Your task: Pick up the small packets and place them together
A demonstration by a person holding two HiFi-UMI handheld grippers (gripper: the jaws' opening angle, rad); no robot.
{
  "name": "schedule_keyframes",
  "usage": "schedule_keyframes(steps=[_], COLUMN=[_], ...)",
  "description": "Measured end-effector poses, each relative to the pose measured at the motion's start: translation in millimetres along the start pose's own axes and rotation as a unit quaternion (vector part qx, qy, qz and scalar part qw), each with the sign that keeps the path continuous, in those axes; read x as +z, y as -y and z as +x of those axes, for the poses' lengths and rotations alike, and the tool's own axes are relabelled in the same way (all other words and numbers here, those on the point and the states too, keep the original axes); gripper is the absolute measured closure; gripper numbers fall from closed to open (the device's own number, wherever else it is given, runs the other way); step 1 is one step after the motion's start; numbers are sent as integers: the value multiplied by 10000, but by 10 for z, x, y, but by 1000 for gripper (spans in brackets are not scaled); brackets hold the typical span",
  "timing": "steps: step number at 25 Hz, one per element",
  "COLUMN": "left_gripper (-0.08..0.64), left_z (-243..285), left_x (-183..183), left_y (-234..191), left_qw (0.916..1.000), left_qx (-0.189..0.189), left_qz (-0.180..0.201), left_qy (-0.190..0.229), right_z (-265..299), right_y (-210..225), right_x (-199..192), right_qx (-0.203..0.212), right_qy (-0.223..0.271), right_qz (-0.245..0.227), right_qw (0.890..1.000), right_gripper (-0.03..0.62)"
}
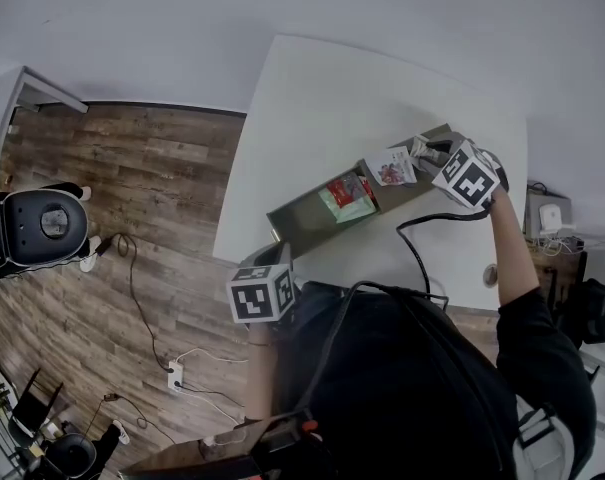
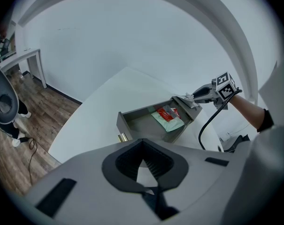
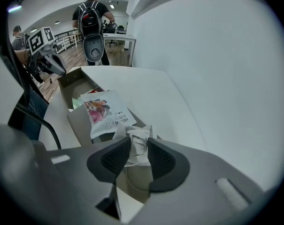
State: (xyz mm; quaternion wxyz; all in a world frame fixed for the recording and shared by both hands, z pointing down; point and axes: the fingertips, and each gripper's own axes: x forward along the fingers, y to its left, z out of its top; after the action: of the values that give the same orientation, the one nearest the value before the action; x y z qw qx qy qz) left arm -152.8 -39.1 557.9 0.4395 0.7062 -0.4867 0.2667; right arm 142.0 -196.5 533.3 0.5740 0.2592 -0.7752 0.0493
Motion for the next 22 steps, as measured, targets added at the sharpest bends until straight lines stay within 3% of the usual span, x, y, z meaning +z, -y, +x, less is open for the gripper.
schedule_keyframes(steps=[8, 16, 19, 22], left_gripper=[560, 560, 560, 560], left_z=[-7, -6, -12, -11], left_x=[-7, -8, -7, -1], left_y=[-6, -9, -12, -19], left_qw=[10000, 10000, 10000, 10000], left_qx=[-13, -32, -30, -21], left_qz=[19, -3, -16, -31], left_qy=[10, 14, 31, 49], right_z=[-160, -666, -759, -669], right_y=[43, -88, -359, -731], right_x=[55, 677, 987, 1200], right_qx=[-156, -384, -205, 255], right_qy=[177, 858, 1201, 1352], right_qz=[34, -662, -988, -1252], right_qw=[9997, 9934, 9876, 9825], right_gripper=[456, 456, 456, 456])
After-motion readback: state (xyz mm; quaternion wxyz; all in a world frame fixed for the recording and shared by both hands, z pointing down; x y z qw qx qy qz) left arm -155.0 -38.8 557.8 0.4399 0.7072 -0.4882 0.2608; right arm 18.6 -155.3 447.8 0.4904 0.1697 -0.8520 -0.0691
